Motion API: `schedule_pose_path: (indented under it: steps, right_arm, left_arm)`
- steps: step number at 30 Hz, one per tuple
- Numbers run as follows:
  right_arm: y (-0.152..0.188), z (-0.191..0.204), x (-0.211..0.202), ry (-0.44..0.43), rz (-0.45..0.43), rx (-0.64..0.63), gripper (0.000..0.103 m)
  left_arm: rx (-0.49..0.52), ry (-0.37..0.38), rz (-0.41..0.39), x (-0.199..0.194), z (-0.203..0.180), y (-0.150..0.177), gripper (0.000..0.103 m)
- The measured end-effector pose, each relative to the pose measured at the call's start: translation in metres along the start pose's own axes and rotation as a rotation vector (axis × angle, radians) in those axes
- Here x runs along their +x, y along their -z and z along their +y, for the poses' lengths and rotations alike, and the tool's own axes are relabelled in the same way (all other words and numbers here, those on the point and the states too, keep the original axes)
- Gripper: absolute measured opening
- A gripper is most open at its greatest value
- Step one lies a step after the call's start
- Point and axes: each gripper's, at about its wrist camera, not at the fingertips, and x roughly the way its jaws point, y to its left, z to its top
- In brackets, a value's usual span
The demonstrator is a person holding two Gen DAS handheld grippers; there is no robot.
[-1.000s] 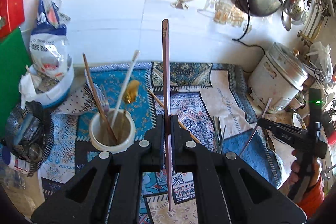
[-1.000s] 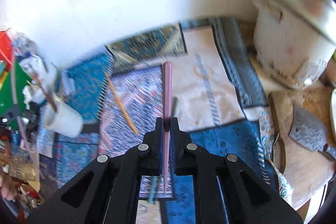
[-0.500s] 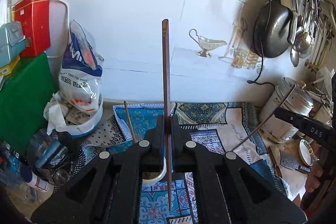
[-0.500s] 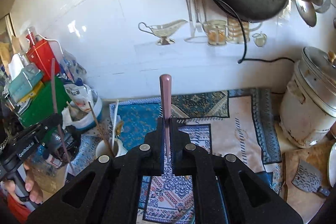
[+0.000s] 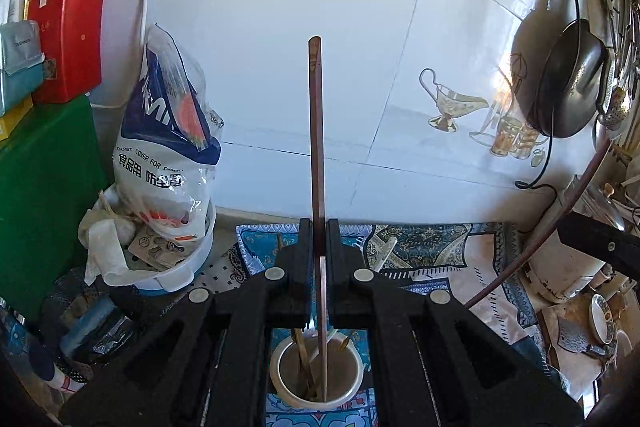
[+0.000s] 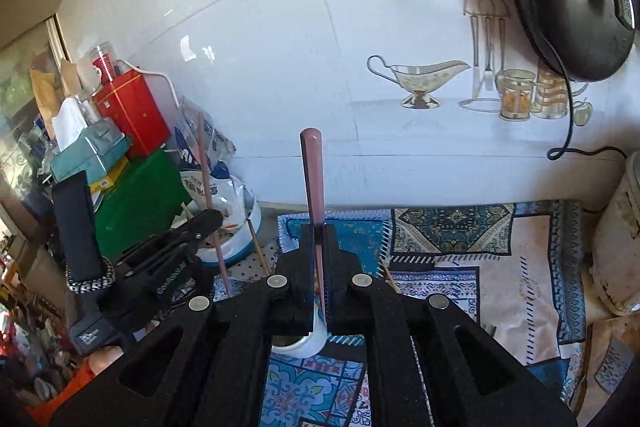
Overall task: Organize utensils
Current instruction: 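Insert both pink chopsticks into the white cup and open both tools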
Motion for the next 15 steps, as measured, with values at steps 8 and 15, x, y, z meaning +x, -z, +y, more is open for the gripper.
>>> schedule_pose_path:
  steps: [8, 15]
  right_arm:
    - [0.005, 0.010, 0.046, -0.040, 0.068, 0.007, 0.003]
    - [0.026, 0.013, 0.081, -0.051, 0.164, 0.008, 0.002]
  left_arm:
    - [0.012, -0.007, 0.035, 0.037, 0.012, 0.016, 0.004]
    - [0.019, -0.010, 0.098, 0.062, 0.016, 0.044, 0.004]
